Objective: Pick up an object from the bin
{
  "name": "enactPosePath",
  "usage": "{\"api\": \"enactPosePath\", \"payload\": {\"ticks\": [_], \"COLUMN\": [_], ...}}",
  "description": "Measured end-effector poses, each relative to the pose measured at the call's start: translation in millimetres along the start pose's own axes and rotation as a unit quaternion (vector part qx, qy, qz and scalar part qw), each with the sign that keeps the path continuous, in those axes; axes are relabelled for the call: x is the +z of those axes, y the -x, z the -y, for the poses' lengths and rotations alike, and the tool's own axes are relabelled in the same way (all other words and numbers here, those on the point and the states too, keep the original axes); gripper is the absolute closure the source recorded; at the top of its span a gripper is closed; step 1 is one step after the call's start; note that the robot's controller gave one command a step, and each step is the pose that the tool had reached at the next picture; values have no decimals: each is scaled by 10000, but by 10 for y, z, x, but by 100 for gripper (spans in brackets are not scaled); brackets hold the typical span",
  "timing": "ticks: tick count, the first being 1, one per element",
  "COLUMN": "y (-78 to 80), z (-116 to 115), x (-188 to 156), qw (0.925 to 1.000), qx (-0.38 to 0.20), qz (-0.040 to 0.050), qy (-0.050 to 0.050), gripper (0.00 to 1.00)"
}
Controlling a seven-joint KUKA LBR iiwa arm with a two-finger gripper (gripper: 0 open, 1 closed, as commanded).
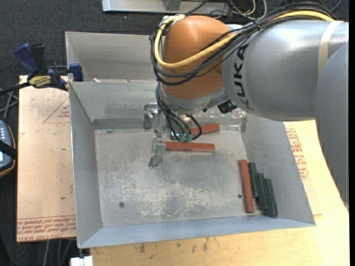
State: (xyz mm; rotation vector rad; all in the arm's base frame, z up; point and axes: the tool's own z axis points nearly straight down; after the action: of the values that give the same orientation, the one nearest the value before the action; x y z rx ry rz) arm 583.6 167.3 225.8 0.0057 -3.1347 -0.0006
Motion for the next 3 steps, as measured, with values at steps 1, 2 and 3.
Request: {"api": "enactPosePath", "payload": {"ticks": [1,2,3], "y": [17,100,197], "z": [8,165,532], "x": [-44,202,446], "qw": [10000,9974,9712], "qx": [15,-721,-2383], "qz": [40,84,5], "qy": [5,17,-2], "gripper": [0,0,0]}}
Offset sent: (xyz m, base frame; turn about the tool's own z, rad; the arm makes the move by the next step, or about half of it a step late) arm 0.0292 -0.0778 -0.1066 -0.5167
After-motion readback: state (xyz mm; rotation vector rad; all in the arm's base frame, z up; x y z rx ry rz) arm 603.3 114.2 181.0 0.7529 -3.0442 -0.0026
